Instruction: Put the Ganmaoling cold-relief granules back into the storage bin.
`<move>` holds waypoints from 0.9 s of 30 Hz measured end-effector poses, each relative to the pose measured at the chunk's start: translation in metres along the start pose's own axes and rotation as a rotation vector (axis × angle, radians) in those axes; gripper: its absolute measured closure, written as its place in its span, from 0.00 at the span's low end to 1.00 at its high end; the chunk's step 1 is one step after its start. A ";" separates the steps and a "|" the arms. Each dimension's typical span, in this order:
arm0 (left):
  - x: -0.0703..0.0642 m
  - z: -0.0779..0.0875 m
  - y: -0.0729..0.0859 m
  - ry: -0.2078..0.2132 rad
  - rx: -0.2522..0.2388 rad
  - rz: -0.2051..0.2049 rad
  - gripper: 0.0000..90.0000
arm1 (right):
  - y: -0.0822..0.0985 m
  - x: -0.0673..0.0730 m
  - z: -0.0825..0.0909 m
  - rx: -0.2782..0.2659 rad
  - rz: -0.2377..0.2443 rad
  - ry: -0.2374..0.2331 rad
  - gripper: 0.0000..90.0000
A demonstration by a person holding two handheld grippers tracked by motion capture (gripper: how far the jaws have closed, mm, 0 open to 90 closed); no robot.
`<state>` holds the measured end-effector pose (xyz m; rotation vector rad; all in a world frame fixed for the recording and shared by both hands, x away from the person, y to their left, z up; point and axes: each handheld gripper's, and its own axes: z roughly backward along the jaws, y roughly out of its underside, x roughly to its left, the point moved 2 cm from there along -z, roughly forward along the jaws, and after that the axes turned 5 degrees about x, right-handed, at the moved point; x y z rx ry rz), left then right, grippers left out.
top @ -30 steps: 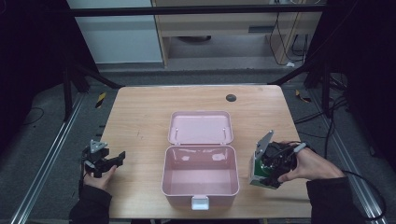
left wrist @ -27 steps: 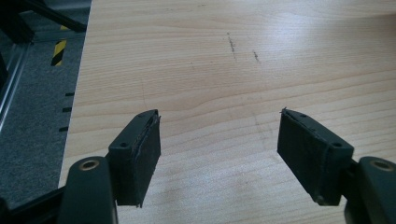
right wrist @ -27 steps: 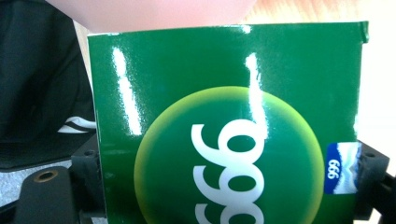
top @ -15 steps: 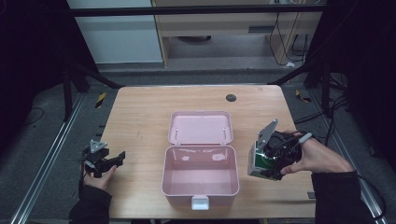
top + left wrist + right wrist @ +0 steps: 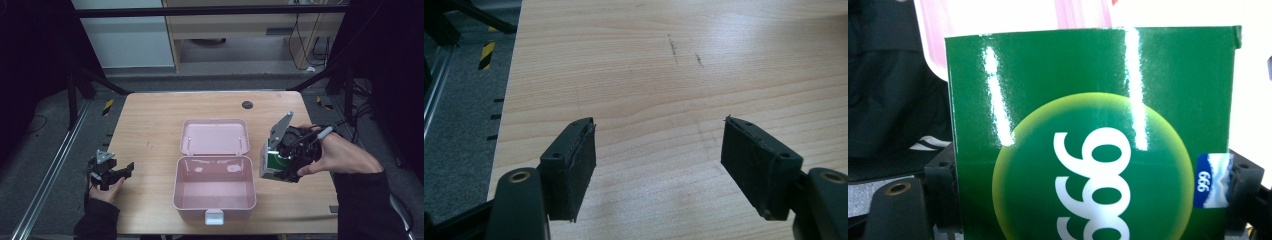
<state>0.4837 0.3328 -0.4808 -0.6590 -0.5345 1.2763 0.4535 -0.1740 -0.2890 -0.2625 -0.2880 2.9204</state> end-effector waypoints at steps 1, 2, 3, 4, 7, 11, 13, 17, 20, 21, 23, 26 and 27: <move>0.000 0.000 0.000 0.000 0.000 0.000 0.32 | -0.002 0.000 0.002 0.004 0.005 0.001 0.17; 0.000 0.000 0.000 0.000 0.000 0.000 0.32 | -0.005 0.001 0.003 0.004 0.009 0.002 0.17; 0.000 0.000 0.000 0.000 0.001 0.000 0.32 | -0.007 0.002 0.004 0.006 0.014 0.001 0.17; 0.000 0.000 0.000 0.000 0.001 -0.001 0.32 | -0.009 0.002 0.004 0.004 0.017 0.001 0.17; 0.000 0.000 0.000 0.000 0.000 0.000 0.32 | -0.014 0.004 0.004 0.007 0.031 -0.004 0.17; 0.000 0.000 0.000 0.000 0.000 0.000 0.32 | -0.022 0.007 0.000 0.018 0.045 -0.014 0.17; 0.000 0.000 0.000 0.000 0.000 -0.001 0.32 | -0.026 0.008 -0.002 0.019 0.051 -0.018 0.17; 0.000 0.000 0.000 -0.001 0.001 -0.002 0.32 | -0.034 0.010 -0.003 0.014 0.066 -0.027 0.17; 0.000 0.000 0.000 0.000 0.000 -0.001 0.32 | -0.041 0.010 -0.005 0.012 0.075 -0.028 0.17; 0.000 0.000 0.000 -0.001 0.000 -0.001 0.32 | -0.044 0.011 -0.006 0.011 0.077 -0.029 0.17; 0.000 0.000 0.000 0.000 0.000 -0.001 0.32 | -0.049 0.011 -0.008 0.012 0.083 -0.031 0.17; 0.000 0.000 0.000 -0.001 0.001 -0.002 0.32 | -0.055 0.012 -0.010 0.010 0.089 -0.040 0.17; 0.000 0.000 0.000 -0.001 0.001 -0.002 0.32 | -0.057 0.012 -0.011 0.013 0.089 -0.043 0.17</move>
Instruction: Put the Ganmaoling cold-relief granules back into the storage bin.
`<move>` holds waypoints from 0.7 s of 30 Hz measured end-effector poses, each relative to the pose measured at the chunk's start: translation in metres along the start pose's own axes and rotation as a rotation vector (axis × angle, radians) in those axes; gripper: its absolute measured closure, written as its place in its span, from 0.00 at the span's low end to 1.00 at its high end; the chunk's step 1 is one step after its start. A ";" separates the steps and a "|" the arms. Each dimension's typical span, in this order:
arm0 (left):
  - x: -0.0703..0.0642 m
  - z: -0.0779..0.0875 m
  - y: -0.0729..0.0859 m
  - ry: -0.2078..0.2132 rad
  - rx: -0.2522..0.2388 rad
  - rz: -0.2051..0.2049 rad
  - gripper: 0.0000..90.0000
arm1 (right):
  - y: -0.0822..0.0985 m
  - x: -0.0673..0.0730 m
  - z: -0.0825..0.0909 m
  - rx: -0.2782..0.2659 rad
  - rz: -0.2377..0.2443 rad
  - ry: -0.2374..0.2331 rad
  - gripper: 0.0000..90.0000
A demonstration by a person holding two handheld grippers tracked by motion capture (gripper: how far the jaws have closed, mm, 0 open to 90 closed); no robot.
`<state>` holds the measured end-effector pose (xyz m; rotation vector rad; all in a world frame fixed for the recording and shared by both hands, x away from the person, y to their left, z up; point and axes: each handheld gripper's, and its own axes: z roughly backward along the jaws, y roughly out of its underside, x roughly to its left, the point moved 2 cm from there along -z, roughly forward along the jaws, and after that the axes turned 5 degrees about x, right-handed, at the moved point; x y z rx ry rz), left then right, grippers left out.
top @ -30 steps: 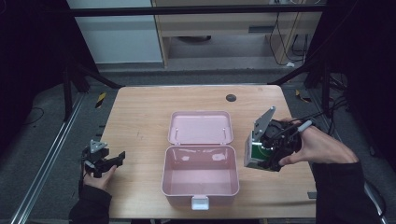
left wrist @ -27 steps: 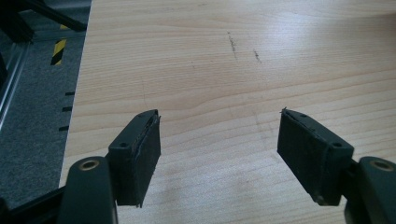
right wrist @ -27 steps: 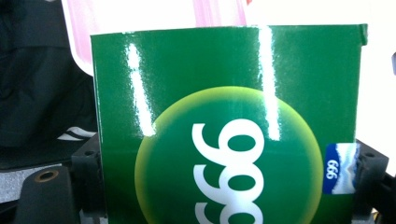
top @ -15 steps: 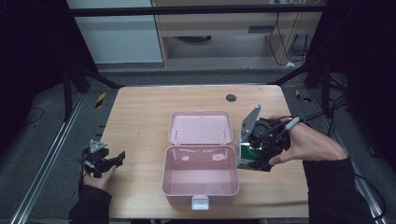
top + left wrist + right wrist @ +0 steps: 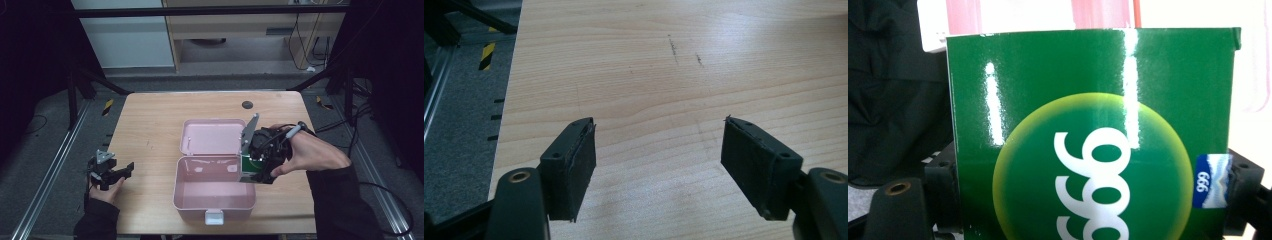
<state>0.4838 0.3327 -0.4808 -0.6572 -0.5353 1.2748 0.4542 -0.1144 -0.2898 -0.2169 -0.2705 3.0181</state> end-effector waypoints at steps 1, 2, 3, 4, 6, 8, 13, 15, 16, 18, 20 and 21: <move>0.000 0.000 0.000 0.000 -0.001 0.000 0.32 | -0.002 0.000 -0.001 0.002 0.001 0.001 0.17; 0.000 0.000 0.000 0.000 -0.001 0.001 0.32 | -0.004 0.000 -0.002 0.003 0.004 0.003 0.17; 0.000 0.000 0.000 0.000 -0.002 0.001 0.32 | -0.006 0.000 -0.002 0.003 0.009 0.003 0.17; 0.000 0.000 0.000 0.000 -0.002 0.001 0.32 | -0.008 0.000 -0.003 0.000 0.009 0.004 0.17; 0.000 0.001 0.000 0.000 -0.003 0.001 0.32 | -0.012 0.001 -0.003 -0.004 0.013 0.004 0.17; 0.000 0.000 0.000 0.000 -0.003 0.002 0.32 | -0.016 0.001 -0.004 -0.008 0.019 0.004 0.17; 0.000 0.001 0.000 0.001 -0.004 0.002 0.32 | -0.024 0.000 -0.011 -0.010 0.020 0.001 0.17; 0.000 0.001 0.000 0.001 -0.004 0.002 0.32 | -0.026 -0.001 -0.015 -0.007 0.021 -0.002 0.17; 0.000 0.001 0.000 0.002 -0.003 0.002 0.32 | -0.027 -0.001 -0.016 -0.008 0.026 -0.003 0.17; 0.000 0.001 0.000 0.002 -0.003 0.002 0.32 | -0.030 -0.001 -0.019 -0.009 0.028 -0.007 0.17; 0.000 0.001 0.000 0.002 -0.004 0.002 0.32 | -0.032 0.000 -0.022 -0.013 0.034 -0.015 0.17; 0.000 0.001 0.000 0.002 -0.005 0.002 0.32 | -0.034 0.000 -0.023 -0.010 0.036 -0.018 0.17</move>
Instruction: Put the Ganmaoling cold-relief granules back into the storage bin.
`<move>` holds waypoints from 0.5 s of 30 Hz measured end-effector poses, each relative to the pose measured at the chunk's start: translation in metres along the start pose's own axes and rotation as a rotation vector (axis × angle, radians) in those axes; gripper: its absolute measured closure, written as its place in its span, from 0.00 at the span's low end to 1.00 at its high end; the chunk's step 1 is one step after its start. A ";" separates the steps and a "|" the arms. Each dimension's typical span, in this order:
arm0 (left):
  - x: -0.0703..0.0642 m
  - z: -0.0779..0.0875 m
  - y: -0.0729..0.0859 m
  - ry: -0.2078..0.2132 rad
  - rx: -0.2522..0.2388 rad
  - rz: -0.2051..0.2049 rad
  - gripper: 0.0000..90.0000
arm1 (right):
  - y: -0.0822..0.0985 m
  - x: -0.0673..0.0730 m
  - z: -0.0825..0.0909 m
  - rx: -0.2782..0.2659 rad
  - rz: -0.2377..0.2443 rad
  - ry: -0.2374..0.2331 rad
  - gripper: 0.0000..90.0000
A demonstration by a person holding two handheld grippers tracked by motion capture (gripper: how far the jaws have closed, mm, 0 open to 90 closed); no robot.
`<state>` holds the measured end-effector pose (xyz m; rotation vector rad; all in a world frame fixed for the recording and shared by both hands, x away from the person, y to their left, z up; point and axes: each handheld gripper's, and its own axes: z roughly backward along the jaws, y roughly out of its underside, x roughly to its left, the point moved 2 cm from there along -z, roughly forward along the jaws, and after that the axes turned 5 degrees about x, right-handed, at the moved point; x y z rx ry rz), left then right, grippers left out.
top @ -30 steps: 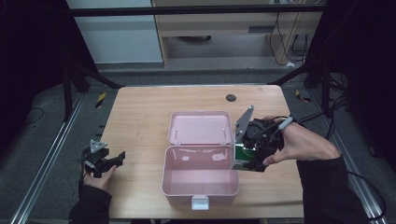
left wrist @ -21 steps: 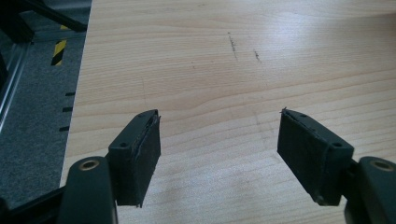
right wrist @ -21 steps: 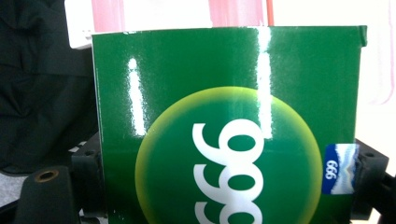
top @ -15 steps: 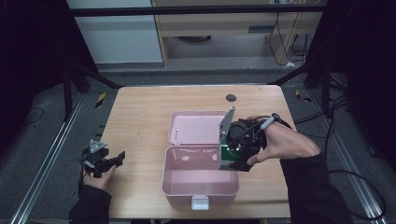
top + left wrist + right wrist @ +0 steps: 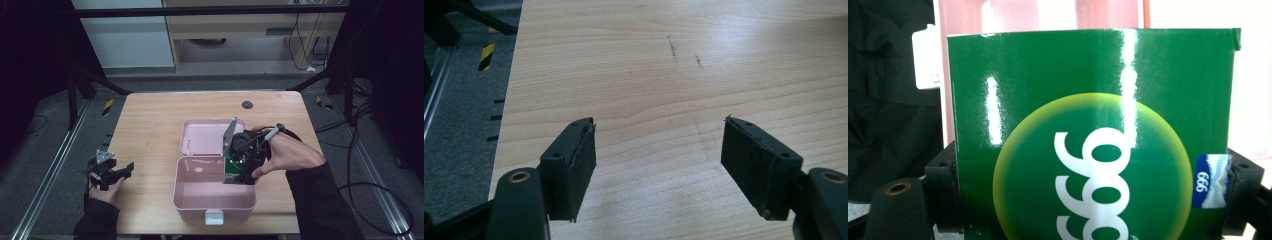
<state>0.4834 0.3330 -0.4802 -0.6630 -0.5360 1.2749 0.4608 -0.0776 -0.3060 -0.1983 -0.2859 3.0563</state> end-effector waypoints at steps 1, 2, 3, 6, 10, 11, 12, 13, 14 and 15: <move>0.000 0.000 0.000 0.000 0.000 0.000 0.32 | -0.001 0.000 -0.002 0.002 0.001 -0.002 0.17; 0.000 0.000 0.000 0.000 0.000 0.000 0.32 | -0.002 0.001 -0.003 0.004 0.002 -0.004 0.17; 0.000 0.000 0.000 0.000 0.000 0.000 0.32 | -0.003 0.000 -0.005 0.006 0.006 -0.007 0.17; 0.000 0.000 0.000 0.000 -0.001 0.001 0.32 | -0.005 0.000 -0.010 0.011 0.007 -0.002 0.17; 0.000 0.000 0.000 0.000 0.000 0.000 0.32 | -0.008 0.001 -0.016 0.011 0.015 0.001 0.17; 0.000 0.000 0.000 -0.001 0.000 0.000 0.32 | -0.009 0.002 -0.017 0.015 0.025 -0.005 0.17; 0.000 0.001 0.000 -0.001 -0.001 0.000 0.32 | -0.010 0.002 -0.018 0.011 0.022 -0.005 0.17; 0.000 0.001 0.000 -0.001 -0.002 0.000 0.32 | -0.011 0.002 -0.020 0.013 0.029 -0.005 0.17; 0.000 0.001 0.000 -0.001 -0.003 0.002 0.32 | -0.012 0.003 -0.021 0.013 0.030 -0.010 0.17; 0.001 0.001 0.000 -0.001 -0.003 0.003 0.32 | -0.013 0.003 -0.023 0.016 0.031 -0.011 0.17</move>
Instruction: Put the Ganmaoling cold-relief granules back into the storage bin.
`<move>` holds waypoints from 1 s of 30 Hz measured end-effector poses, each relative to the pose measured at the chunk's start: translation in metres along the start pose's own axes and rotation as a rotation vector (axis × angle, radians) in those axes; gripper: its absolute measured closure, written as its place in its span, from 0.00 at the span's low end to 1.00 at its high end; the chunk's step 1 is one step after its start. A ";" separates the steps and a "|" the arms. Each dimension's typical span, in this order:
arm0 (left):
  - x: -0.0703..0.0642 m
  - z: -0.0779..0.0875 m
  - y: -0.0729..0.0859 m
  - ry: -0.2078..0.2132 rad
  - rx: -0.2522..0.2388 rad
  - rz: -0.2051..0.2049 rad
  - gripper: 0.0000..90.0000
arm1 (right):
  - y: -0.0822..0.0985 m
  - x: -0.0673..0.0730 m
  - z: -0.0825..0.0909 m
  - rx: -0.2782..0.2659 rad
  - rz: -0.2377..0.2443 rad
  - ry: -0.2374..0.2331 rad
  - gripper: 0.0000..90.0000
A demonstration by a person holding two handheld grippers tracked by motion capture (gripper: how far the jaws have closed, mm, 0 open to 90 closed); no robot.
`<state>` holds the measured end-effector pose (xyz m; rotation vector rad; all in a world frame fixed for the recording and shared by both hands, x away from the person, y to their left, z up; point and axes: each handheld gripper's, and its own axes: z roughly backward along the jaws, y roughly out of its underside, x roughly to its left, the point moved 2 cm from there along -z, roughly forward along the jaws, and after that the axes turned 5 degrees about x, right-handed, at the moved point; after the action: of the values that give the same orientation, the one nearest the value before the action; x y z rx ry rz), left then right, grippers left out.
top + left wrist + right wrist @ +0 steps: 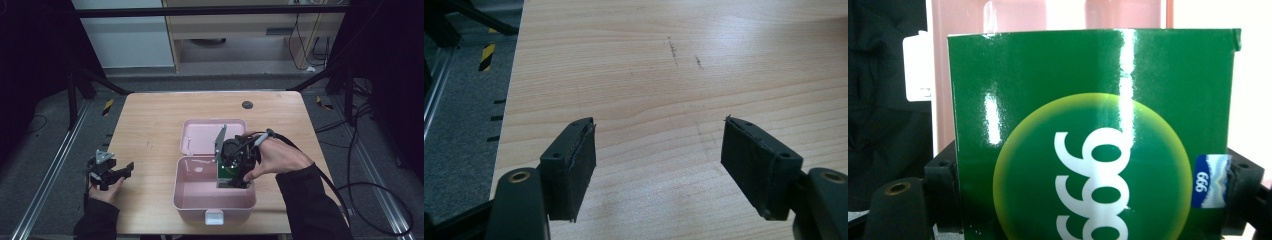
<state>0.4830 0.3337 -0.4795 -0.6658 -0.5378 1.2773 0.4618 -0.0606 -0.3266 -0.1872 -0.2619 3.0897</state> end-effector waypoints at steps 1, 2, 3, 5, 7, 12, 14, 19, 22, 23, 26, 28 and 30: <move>0.000 0.000 0.000 0.000 0.000 0.001 0.32 | 0.000 0.000 -0.001 0.005 0.001 0.000 0.17; 0.000 0.000 0.000 -0.001 0.000 0.001 0.32 | 0.000 0.000 -0.002 0.009 0.005 0.003 0.17; 0.000 0.000 0.000 0.000 0.000 0.001 0.32 | 0.000 0.000 -0.003 0.007 -0.002 0.003 0.17; 0.000 0.000 0.000 0.000 0.000 0.000 0.32 | 0.001 -0.001 -0.006 -0.002 -0.005 -0.010 0.17; 0.000 0.000 0.000 -0.001 0.001 -0.001 0.32 | 0.003 0.000 -0.010 -0.001 -0.014 -0.013 0.17; 0.000 0.000 0.000 -0.001 0.002 -0.003 0.32 | 0.004 0.001 -0.017 -0.004 -0.008 -0.025 0.17; 0.000 0.000 0.000 -0.001 0.000 -0.002 0.32 | 0.005 0.000 -0.020 -0.009 -0.011 -0.030 0.17; 0.000 0.000 0.000 -0.002 0.002 -0.005 0.32 | 0.007 0.001 -0.029 0.018 -0.008 -0.032 0.17; 0.000 0.000 0.000 -0.002 0.001 -0.004 0.32 | 0.006 0.001 -0.034 0.021 -0.006 -0.037 0.17; 0.000 0.000 0.000 -0.002 0.001 -0.004 0.32 | 0.006 0.001 -0.036 0.014 -0.008 -0.046 0.17; 0.000 0.000 0.000 -0.003 0.002 -0.003 0.32 | 0.008 0.001 -0.042 0.021 -0.005 -0.051 0.17; 0.000 0.000 0.000 -0.002 0.001 -0.004 0.32 | 0.009 0.002 -0.045 0.027 -0.013 -0.052 0.17; 0.000 -0.001 0.000 -0.002 0.002 -0.005 0.32 | 0.010 0.003 -0.048 0.040 -0.007 -0.055 0.17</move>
<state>0.4835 0.3334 -0.4800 -0.6612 -0.5389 1.2738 0.4646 -0.0620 -0.3757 -0.0999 -0.2026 3.0932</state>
